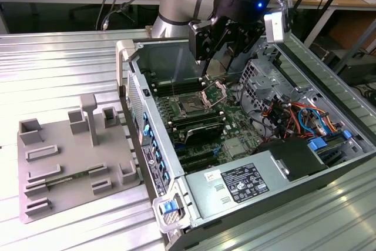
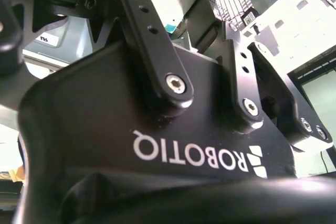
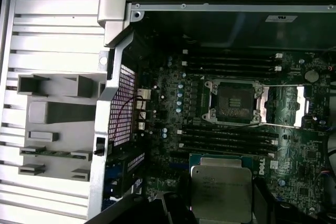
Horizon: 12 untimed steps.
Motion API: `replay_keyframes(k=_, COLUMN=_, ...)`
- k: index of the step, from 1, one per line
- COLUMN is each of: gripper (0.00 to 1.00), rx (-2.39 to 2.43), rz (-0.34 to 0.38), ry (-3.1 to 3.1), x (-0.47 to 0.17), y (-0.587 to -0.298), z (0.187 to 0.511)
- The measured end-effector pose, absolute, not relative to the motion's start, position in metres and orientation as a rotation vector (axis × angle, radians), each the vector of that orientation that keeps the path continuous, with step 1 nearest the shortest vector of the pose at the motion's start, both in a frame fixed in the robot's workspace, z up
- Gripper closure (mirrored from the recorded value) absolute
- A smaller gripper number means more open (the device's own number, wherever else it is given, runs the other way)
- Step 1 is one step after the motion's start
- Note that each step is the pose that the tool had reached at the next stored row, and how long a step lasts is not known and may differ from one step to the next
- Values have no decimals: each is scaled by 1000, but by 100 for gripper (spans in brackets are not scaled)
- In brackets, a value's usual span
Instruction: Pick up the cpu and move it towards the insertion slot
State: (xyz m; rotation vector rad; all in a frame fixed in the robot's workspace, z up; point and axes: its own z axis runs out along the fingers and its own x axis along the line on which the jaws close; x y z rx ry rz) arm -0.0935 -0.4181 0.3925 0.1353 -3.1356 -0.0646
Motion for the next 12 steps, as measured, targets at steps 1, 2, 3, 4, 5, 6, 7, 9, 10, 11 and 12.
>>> replay_keyframes(k=1, gripper=45, rx=135, rz=-65, ry=-3136, x=-93, y=-418, z=393)
replay_keyframes(k=2, gripper=45, rx=135, rz=-65, ry=-3136, x=-92, y=-418, z=393)
replay_keyframes(k=3, gripper=45, rx=135, rz=-65, ry=-3136, x=-92, y=-418, z=393)
replay_keyframes(k=4, gripper=45, rx=135, rz=-65, ry=-3136, x=-91, y=-418, z=393)
replay_keyframes(k=5, gripper=45, rx=135, rz=-65, ry=-3136, x=-90, y=-418, z=392)
replay_keyframes(k=6, gripper=45, rx=135, rz=-65, ry=-3136, x=-89, y=-418, z=393)
replay_keyframes(k=7, gripper=45, rx=135, rz=-65, ry=-3136, x=-82, y=-418, z=392)
replay_keyframes(k=9, gripper=45, rx=116, rz=-91, ry=-3137, x=-61, y=-408, z=388)
replay_keyframes(k=10, gripper=45, rx=98, rz=-92, ry=-3138, x=-59, y=-403, z=385)
replay_keyframes(k=11, gripper=45, rx=98, rz=-93, ry=-3138, x=-59, y=-403, z=385)
replay_keyframes(k=12, gripper=45, rx=98, rz=-93, ry=-3138, x=-59, y=-402, z=385)
